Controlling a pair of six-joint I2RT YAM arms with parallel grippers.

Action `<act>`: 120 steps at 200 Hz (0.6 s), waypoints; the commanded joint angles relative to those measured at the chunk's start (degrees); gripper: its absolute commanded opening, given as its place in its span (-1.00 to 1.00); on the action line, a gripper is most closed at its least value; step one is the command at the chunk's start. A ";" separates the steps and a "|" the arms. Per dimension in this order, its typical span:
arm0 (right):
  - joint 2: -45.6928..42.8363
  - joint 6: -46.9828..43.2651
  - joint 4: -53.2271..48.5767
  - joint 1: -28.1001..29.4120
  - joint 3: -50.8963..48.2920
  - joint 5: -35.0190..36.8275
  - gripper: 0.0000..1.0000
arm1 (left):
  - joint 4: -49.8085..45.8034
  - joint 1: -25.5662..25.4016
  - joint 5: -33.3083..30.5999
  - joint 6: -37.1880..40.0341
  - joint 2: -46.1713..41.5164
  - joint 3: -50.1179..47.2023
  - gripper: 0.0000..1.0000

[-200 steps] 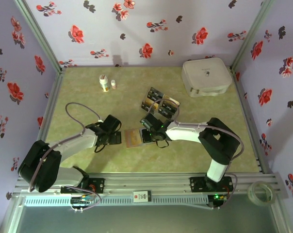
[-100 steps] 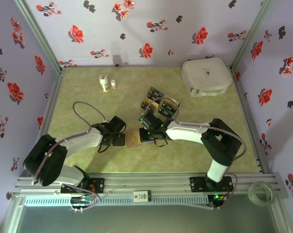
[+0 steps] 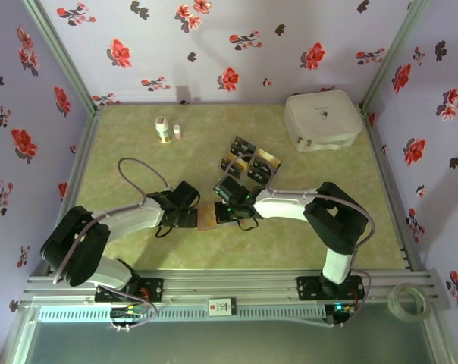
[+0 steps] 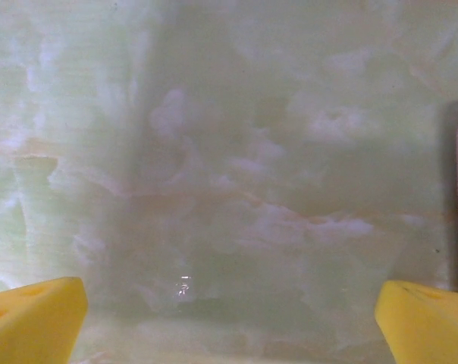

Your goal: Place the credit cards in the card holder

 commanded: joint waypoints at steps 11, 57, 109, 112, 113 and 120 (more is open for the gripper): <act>1.81 0.60 0.79 0.84 1.90 -0.86 -0.91 | 1.48 -0.65 0.11 -0.71 2.70 0.59 0.99; 3.49 0.62 0.49 1.67 3.79 -1.55 -0.91 | 2.02 -0.83 0.13 -0.62 3.64 0.55 0.99; 4.58 0.89 0.44 2.20 5.57 -2.21 -0.92 | 2.02 -1.02 0.07 -1.17 3.12 -0.21 0.99; 4.61 0.87 0.44 2.26 5.58 -2.25 -0.92 | 1.90 -1.02 0.12 -1.20 2.98 -0.26 0.99; 4.61 0.87 0.44 2.24 5.58 -2.30 -0.92 | 1.91 -1.02 0.09 -1.21 2.87 -0.28 0.99; 4.54 0.87 0.42 2.15 5.59 -2.34 -0.92 | 1.85 -1.02 0.13 -1.16 2.33 -0.38 0.99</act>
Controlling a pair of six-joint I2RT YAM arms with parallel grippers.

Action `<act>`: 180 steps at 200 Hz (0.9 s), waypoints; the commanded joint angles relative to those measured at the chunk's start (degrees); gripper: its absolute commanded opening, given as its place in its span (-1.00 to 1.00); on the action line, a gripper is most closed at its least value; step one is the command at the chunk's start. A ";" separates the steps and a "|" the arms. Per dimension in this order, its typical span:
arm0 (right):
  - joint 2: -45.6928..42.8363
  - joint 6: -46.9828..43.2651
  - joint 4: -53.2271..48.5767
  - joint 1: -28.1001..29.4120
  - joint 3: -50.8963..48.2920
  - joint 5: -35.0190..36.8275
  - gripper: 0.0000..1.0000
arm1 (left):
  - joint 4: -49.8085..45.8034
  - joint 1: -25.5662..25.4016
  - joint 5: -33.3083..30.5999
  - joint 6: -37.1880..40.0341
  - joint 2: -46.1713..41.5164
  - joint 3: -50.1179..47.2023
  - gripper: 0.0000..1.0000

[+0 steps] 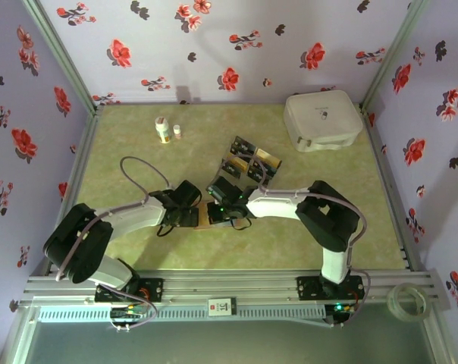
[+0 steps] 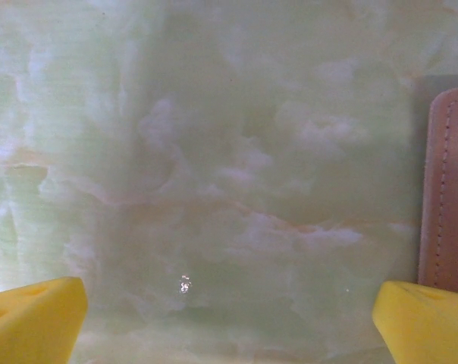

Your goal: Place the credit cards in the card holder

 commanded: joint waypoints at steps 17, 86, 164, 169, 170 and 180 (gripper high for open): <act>0.08 0.39 -0.75 0.38 1.57 -0.51 -0.92 | 0.61 -0.58 -0.69 -1.14 -0.63 -1.25 0.99; -4.66 -0.37 -2.14 -3.21 -0.11 2.11 -0.91 | -1.90 3.82 -2.11 0.79 -7.53 -1.06 0.99; -0.47 -1.04 -2.50 -4.01 3.44 1.41 -0.93 | 0.15 5.48 -1.38 2.40 -2.50 0.77 0.99; -0.25 -1.05 -2.59 -4.01 3.69 1.41 -0.93 | 0.29 5.50 -1.29 2.48 -2.20 0.82 0.99; -0.18 -1.06 -2.59 -4.02 3.75 1.40 -0.93 | 0.30 5.50 -1.29 2.48 -2.18 0.80 0.99; 0.20 -1.11 -2.66 -4.04 4.18 1.25 -0.94 | 0.50 5.48 -1.12 2.64 -1.85 0.80 0.99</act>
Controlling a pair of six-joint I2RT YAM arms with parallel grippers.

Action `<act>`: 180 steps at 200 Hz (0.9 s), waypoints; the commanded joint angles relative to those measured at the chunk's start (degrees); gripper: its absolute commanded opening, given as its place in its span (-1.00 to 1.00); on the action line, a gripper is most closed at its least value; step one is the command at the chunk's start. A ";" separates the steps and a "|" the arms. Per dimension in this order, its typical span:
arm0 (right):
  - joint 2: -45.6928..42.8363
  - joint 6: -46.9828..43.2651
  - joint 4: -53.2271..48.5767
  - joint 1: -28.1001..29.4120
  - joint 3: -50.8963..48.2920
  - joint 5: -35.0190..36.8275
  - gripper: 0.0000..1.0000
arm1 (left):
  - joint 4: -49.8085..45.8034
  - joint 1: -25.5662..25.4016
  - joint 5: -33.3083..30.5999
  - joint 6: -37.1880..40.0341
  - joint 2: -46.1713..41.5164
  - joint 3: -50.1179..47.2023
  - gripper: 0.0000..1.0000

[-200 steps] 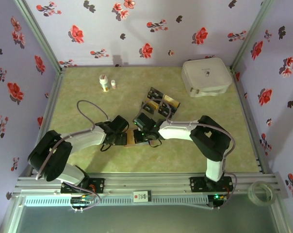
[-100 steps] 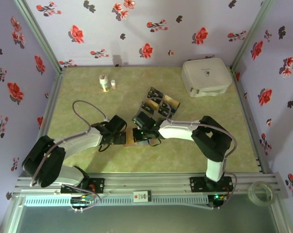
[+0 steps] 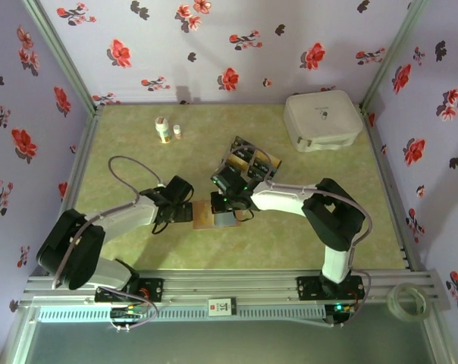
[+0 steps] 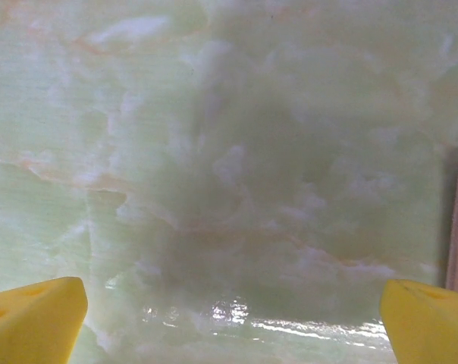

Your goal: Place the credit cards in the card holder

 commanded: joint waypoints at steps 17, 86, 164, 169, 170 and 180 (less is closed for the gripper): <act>2.23 -1.01 -1.41 -0.13 2.77 0.35 -0.94 | 0.70 0.40 -0.29 1.49 1.79 1.40 0.99; 4.06 -0.91 -1.06 -0.15 3.41 -0.45 -0.94 | 1.77 0.38 0.62 1.79 3.27 1.40 0.99; 5.75 -0.04 0.13 0.34 3.85 -1.91 -0.95 | 2.59 0.37 1.65 1.88 5.04 2.05 0.99; 5.85 0.01 0.24 0.40 3.95 -1.95 -0.95 | 2.67 0.37 1.70 1.83 5.12 2.03 0.99; 5.89 0.05 0.20 0.42 3.95 -1.91 -0.95 | 2.67 0.37 1.76 1.83 5.13 2.05 0.99; 6.14 0.17 0.26 0.52 4.10 -2.02 -0.95 | 2.75 0.37 1.83 1.86 5.23 2.04 0.99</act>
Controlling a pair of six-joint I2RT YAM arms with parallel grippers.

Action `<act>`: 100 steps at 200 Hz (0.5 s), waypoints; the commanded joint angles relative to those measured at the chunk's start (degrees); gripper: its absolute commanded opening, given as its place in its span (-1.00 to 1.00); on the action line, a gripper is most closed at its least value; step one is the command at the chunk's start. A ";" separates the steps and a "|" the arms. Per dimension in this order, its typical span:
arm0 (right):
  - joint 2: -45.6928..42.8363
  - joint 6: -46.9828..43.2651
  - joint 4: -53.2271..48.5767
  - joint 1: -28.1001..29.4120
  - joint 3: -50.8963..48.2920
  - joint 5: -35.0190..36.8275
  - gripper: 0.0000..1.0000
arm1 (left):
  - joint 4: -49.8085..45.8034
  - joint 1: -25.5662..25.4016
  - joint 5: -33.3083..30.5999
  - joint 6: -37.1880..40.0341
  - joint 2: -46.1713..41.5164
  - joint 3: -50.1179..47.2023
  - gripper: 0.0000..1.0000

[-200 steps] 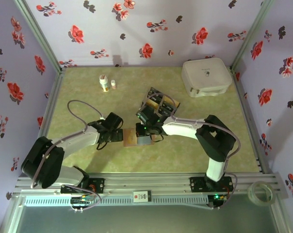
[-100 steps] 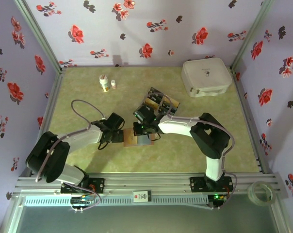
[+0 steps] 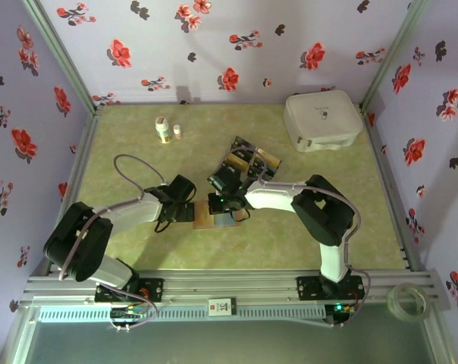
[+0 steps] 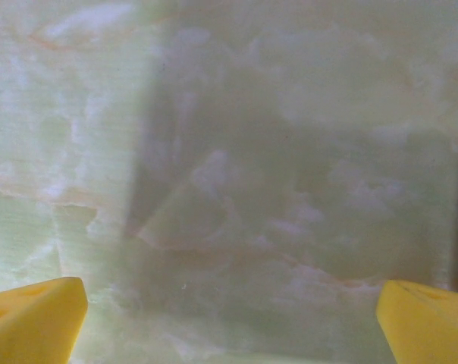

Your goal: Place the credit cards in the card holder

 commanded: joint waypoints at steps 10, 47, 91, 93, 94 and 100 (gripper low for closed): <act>1.75 0.17 0.17 0.62 1.96 -0.95 -0.95 | 1.54 0.37 1.23 0.87 1.76 0.73 0.99; 1.24 0.03 -0.52 0.78 2.95 -1.07 -0.95 | 1.61 0.37 1.24 0.70 1.83 0.67 0.99; -6.37 -1.11 -2.62 -0.34 0.90 0.76 -0.90 | 0.56 0.37 1.34 0.88 -0.47 0.66 0.99; -6.70 -1.14 -2.78 -0.47 0.73 0.84 -0.89 | 0.48 0.37 1.33 0.87 -0.59 0.65 0.99; -6.85 -1.15 -2.82 -0.52 0.65 0.87 -0.88 | 0.41 0.37 1.33 0.92 -0.70 0.65 0.99; -7.96 -1.41 -3.26 -0.93 0.21 1.03 -0.85 | 0.13 0.35 1.27 0.96 -1.30 0.58 0.99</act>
